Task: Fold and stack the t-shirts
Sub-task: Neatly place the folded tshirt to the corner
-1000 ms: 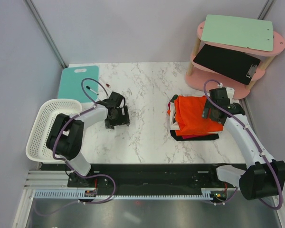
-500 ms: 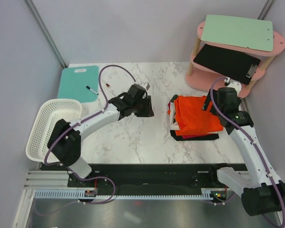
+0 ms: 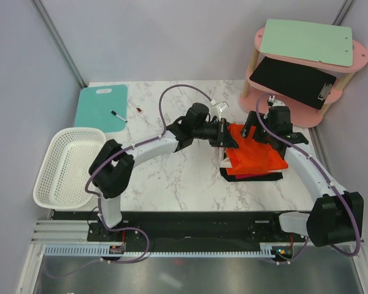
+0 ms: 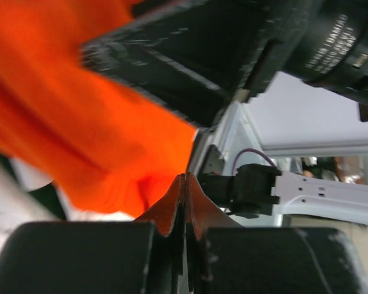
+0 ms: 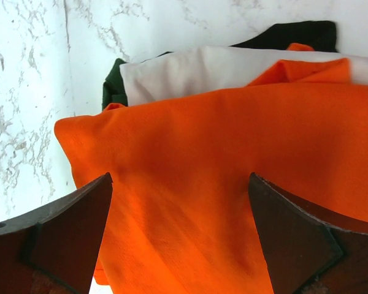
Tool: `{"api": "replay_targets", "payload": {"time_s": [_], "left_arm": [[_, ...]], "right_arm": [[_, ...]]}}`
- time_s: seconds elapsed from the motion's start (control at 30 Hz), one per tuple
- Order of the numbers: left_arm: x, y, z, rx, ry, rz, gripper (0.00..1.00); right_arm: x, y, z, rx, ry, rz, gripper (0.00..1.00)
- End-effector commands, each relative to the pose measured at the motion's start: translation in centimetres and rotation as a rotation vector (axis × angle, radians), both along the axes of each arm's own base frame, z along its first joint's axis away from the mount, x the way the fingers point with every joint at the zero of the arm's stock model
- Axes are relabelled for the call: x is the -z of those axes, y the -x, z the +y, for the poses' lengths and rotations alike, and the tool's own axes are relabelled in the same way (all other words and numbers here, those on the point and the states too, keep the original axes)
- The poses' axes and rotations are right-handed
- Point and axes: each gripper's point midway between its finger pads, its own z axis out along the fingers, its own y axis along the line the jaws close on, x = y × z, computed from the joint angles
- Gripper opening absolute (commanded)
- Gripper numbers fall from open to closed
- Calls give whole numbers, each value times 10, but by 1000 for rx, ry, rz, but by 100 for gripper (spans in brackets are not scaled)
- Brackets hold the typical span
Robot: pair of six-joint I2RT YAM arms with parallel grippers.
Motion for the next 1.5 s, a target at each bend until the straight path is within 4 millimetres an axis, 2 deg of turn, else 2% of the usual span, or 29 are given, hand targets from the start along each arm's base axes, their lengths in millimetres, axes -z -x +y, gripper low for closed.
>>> {"api": "replay_targets", "payload": {"time_s": [0.0,0.13,0.23,0.43,0.6,0.7,0.8,0.9,0.93,0.97,1.03,1.17,1.23,1.27,1.3,1.33,1.37,1.4,1.43,1.47], "left_arm": [[-40,22,-31,146,176,21,2],[-28,31,-44,184,192,71,2],[-9,32,-48,183,173,103,2],[44,28,-49,147,95,194,2],[88,22,-37,77,20,252,2],[107,19,-27,41,-16,273,2],[115,19,-21,30,-35,272,2],[108,22,-17,45,-29,241,2],[98,22,-15,44,-25,221,2],[96,24,-11,48,-32,202,2],[84,24,-5,39,-37,167,2],[51,25,28,-7,-72,82,2],[43,17,45,-46,-73,66,2],[45,18,55,-61,-87,69,2],[35,17,60,-73,-75,50,2],[35,11,68,-97,-87,48,2],[36,9,72,-104,-99,33,2],[35,9,76,-110,-109,32,2],[36,6,78,-117,-116,28,2],[37,5,79,-115,-121,18,2]], "right_arm": [[-21,-29,19,-52,-85,-87,98],[-8,-37,22,-54,-94,-59,98],[3,-40,24,-54,-99,-29,98],[11,-45,21,-37,-86,-16,98],[21,-46,10,1,-55,4,98],[33,-45,4,17,-38,32,98],[44,-47,5,4,-36,58,98],[44,-49,11,-28,-54,60,98],[39,-49,14,-44,-62,49,98],[34,-50,15,-51,-67,39,98],[15,-50,19,-80,-79,-6,98],[-21,-47,21,-97,-81,-87,98],[-39,-41,17,-87,-74,-126,98],[-42,-39,12,-61,-57,-139,98],[-40,-34,8,-46,-48,-136,98],[-51,-29,4,-32,-45,-171,98],[-44,-23,-1,-2,-39,-159,98],[-51,-17,-3,9,-37,-185,98],[-48,-13,-5,20,-34,-186,98],[-35,-7,-9,33,-26,-164,98]]}}
